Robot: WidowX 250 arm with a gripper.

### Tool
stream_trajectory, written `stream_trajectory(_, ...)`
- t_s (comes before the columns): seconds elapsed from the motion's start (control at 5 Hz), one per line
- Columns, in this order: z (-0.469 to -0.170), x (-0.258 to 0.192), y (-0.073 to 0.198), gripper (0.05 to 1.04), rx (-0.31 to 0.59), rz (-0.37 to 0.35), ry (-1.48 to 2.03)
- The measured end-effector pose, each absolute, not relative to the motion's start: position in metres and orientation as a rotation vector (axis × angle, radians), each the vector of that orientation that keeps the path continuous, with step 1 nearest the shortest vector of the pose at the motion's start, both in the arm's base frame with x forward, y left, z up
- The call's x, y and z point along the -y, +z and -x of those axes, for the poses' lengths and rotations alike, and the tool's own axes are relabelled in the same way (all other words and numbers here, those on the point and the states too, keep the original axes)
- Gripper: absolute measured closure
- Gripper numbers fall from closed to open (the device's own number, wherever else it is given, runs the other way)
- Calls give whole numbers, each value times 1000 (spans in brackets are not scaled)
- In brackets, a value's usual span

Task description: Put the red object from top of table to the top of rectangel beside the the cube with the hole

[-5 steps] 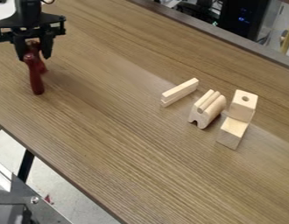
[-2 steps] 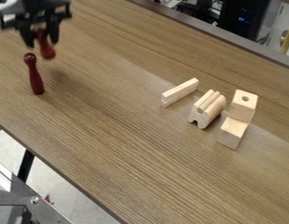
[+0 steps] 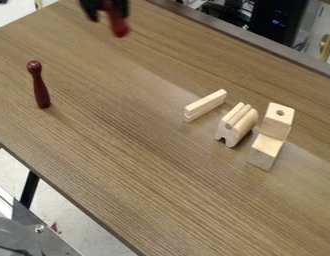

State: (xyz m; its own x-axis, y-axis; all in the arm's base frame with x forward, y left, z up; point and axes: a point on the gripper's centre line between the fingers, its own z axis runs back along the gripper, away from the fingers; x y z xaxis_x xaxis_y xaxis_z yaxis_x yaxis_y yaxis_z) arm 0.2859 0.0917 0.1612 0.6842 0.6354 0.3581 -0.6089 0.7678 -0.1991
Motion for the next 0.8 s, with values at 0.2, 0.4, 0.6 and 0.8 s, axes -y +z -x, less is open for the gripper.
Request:
stream_trajectory(0.2, -282, -49, 166, 593, 401, 118, 581)
stream_trajectory(0.4, -268, -7, 162, 593, 329, 140, 460)
stream_trajectory(0.6, -256, 17, 155, 593, 279, 127, 382)
stream_trajectory(0.8, -249, 49, 149, 593, 273, 84, 298)
